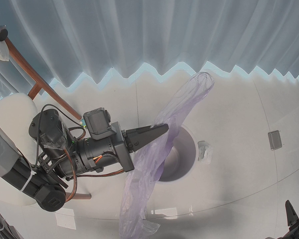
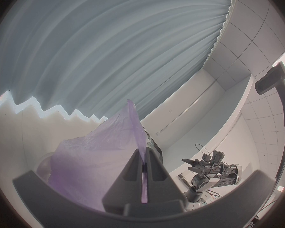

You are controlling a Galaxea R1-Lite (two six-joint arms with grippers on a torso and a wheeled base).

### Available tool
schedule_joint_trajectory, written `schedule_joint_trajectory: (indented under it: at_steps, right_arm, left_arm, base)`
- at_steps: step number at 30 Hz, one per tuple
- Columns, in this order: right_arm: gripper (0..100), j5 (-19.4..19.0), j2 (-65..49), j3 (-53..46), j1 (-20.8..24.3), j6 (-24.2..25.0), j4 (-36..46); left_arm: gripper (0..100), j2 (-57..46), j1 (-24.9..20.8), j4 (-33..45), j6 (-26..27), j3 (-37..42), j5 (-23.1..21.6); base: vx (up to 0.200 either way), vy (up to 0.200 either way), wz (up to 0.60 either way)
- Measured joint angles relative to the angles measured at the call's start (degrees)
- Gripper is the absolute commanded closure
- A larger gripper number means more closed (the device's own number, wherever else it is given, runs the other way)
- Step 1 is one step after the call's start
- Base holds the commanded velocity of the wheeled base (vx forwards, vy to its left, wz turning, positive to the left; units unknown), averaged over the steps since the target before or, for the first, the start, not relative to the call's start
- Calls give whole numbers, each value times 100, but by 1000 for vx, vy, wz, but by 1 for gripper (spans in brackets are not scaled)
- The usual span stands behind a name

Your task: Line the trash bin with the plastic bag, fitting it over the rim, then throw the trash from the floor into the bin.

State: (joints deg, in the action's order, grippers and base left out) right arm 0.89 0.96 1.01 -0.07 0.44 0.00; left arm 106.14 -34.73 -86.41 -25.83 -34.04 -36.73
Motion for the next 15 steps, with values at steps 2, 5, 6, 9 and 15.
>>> schedule_joint_trajectory:
  at_steps: [2, 5, 6, 9, 15]
  right_arm:
    - [0, 0, 0, 0, 0, 0, 0]
    - [0, 0, 0, 0, 0, 0, 0]
    - [0, 0, 0, 0, 0, 0, 0]
    - [0, 0, 0, 0, 0, 0, 0]
    - [0, 0, 0, 0, -4, -1, 0]
  left_arm:
    - [100, 61, 1, 0, 7, 0, 2]
    - [100, 166, 1, 0, 11, -9, 0]
    - [100, 205, 1, 0, 11, -20, 0]
    - [100, 332, 9, 0, 18, -48, 0]
    - [100, 636, 28, 0, 41, -100, 2]
  base:
    - [0, 0, 0]
    - [0, 0, 0]
    - [0, 0, 0]
    - [0, 0, 0]
    - [0, 0, 0]
